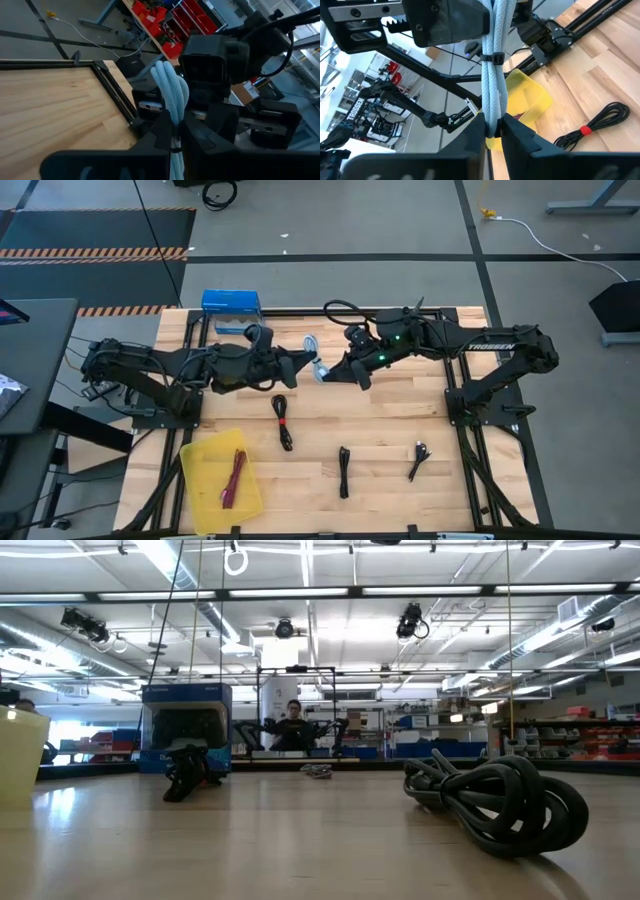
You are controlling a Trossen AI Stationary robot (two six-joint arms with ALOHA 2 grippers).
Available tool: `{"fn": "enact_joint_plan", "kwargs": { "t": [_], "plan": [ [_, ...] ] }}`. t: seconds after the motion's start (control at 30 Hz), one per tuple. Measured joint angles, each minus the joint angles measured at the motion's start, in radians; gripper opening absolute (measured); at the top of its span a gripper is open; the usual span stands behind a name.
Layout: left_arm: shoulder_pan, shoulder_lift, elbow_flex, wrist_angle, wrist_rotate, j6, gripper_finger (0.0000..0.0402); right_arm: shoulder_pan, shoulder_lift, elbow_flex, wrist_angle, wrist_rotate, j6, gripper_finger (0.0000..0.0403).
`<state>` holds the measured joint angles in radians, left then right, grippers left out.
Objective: Pick and place USB-C Cables
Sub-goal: Put the light blue charger cable into the yellow bin
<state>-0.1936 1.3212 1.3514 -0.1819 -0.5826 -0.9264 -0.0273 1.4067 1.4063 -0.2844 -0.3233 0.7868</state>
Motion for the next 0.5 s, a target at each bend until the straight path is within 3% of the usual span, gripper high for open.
{"fn": "enact_joint_plan", "kwargs": {
  "t": [0.27, 0.5],
  "plan": [
    [-0.032, -0.001, -0.001, -0.065, 0.084, -0.014, 0.0022, 0.0, 0.0, 0.0, -0.003, -0.035, -0.002, 0.0117],
    [-0.146, -0.029, -0.001, -0.378, 0.213, -0.154, 0.0021, -0.002, 0.0, 0.0, -0.053, -0.103, -0.03, 0.0129]
  ]
}}
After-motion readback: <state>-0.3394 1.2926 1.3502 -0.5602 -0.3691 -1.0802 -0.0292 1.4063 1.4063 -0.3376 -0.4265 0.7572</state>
